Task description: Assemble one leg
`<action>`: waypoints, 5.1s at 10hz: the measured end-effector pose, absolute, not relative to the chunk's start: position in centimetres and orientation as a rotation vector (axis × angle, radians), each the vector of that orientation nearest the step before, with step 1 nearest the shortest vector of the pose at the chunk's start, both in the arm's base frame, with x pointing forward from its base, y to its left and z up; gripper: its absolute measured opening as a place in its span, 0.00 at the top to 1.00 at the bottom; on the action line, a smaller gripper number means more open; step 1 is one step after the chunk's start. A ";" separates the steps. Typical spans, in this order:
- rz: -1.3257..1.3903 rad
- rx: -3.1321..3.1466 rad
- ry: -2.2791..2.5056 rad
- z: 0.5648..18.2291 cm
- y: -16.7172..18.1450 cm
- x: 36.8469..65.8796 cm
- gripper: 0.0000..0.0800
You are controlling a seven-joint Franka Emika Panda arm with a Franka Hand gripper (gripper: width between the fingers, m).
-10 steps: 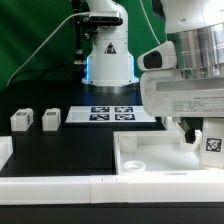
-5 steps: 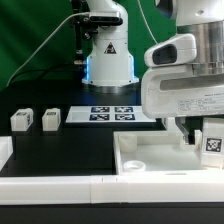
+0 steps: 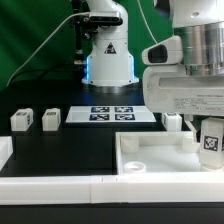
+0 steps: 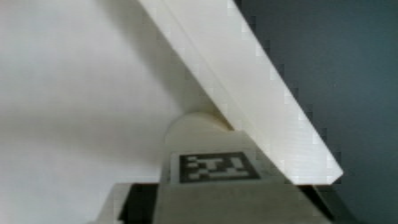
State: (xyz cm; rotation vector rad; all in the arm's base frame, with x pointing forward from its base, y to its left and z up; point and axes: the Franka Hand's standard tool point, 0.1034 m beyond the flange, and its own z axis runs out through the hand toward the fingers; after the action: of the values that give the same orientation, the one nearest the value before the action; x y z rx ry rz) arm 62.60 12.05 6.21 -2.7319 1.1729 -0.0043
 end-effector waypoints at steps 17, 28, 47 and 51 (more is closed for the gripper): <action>-0.105 -3.000 0.225 6.1 12.0 62.7 0.19; 0.027 -2.427 1.632 5.8 11.7 62.8 0.64; -0.196 -3.026 0.017 6.0 12.0 63.7 0.19; -0.196 -3.026 0.011 6.0 11.9 63.7 0.59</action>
Offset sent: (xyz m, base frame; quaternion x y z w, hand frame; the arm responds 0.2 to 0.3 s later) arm -0.0066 -0.0006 -0.0063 0.0007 0.0007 0.3635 0.9316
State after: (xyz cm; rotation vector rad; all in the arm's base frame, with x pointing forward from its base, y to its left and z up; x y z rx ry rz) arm 63.71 11.92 6.00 -3.0264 0.0114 -0.1965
